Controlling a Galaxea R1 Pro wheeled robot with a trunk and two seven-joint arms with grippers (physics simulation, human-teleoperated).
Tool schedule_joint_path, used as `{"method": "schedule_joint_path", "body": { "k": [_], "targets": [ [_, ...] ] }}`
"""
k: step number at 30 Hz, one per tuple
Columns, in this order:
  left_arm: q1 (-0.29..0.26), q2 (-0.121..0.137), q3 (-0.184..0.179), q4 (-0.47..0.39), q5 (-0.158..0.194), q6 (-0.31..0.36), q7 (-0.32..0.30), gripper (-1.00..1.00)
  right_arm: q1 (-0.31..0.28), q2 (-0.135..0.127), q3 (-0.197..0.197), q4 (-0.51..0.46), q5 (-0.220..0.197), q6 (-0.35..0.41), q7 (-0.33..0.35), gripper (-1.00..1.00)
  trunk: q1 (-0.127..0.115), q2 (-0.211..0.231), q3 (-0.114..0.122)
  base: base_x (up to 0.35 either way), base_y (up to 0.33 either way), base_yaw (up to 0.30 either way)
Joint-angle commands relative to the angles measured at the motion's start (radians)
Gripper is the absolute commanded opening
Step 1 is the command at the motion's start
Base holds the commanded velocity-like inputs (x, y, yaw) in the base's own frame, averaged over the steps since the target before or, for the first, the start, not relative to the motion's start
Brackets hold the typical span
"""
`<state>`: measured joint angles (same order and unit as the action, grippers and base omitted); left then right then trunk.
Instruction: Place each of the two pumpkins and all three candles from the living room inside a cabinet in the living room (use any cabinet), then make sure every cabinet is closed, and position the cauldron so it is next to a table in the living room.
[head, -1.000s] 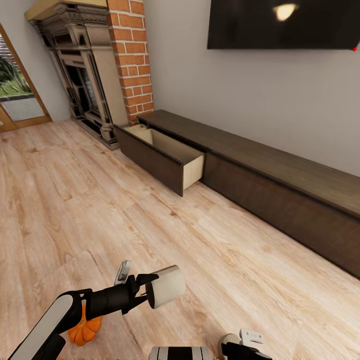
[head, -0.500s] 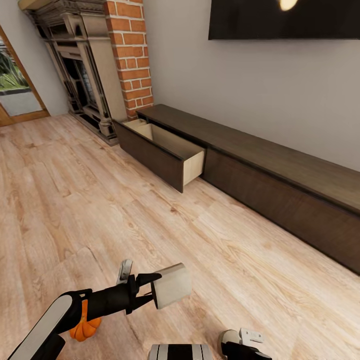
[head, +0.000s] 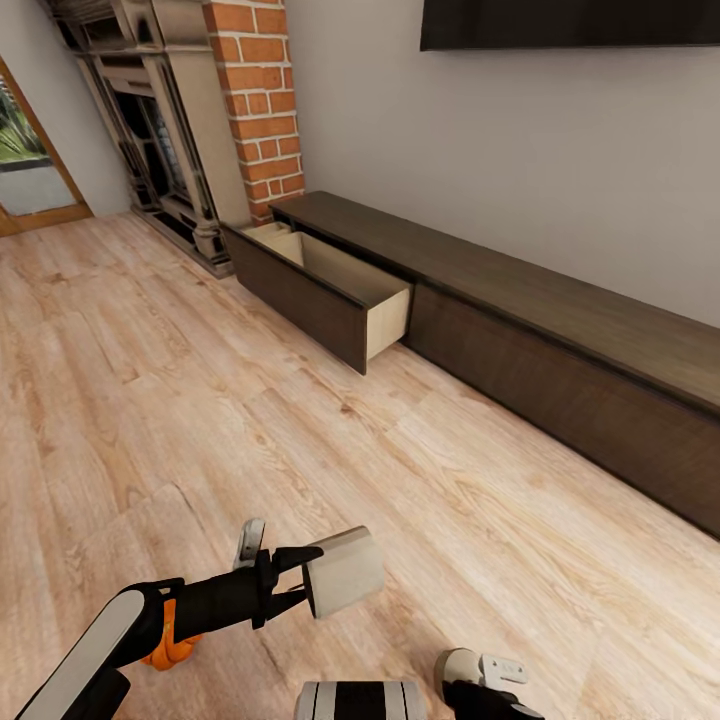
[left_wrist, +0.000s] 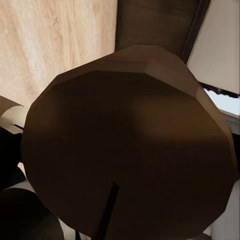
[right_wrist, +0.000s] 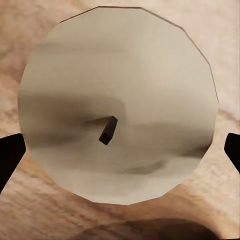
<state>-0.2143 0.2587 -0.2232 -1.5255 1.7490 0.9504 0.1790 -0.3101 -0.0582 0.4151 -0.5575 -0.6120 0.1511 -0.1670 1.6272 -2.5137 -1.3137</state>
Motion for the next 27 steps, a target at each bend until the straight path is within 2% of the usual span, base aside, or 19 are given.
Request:
{"method": "schedule_joint_path", "body": {
  "k": [1, 7, 14, 27],
  "targets": [
    [-0.001, 0.001, -0.001, -0.001, 0.009, 0.001, 0.007, -1.00, -0.001, -0.002, 0.008, -0.003, -0.008, 0.002, -0.009, 1.00, 0.000, 0.000, -0.001, 0.000, 0.000, 0.000],
    [-0.001, 0.001, -0.001, -0.001, 0.009, 0.001, 0.007, -1.00, 0.000, -0.002, 0.008, -0.002, -0.008, 0.001, -0.009, 1.00, 0.000, 0.000, -0.001, 0.004, 0.000, 0.000],
    [-0.001, 0.001, -0.001, -0.001, 0.009, 0.001, 0.007, -1.00, -0.001, -0.002, 0.008, -0.002, -0.008, 0.001, -0.009, 1.00, 0.000, 0.000, -0.001, 0.137, 0.026, 0.000],
    [-0.001, 0.001, 0.001, -0.001, 0.009, 0.001, 0.007, -1.00, 0.000, -0.002, 0.009, -0.001, -0.008, -0.001, -0.009, 1.00, 0.000, 0.000, -0.001, 0.009, 0.001, 0.000]
  ]
}}
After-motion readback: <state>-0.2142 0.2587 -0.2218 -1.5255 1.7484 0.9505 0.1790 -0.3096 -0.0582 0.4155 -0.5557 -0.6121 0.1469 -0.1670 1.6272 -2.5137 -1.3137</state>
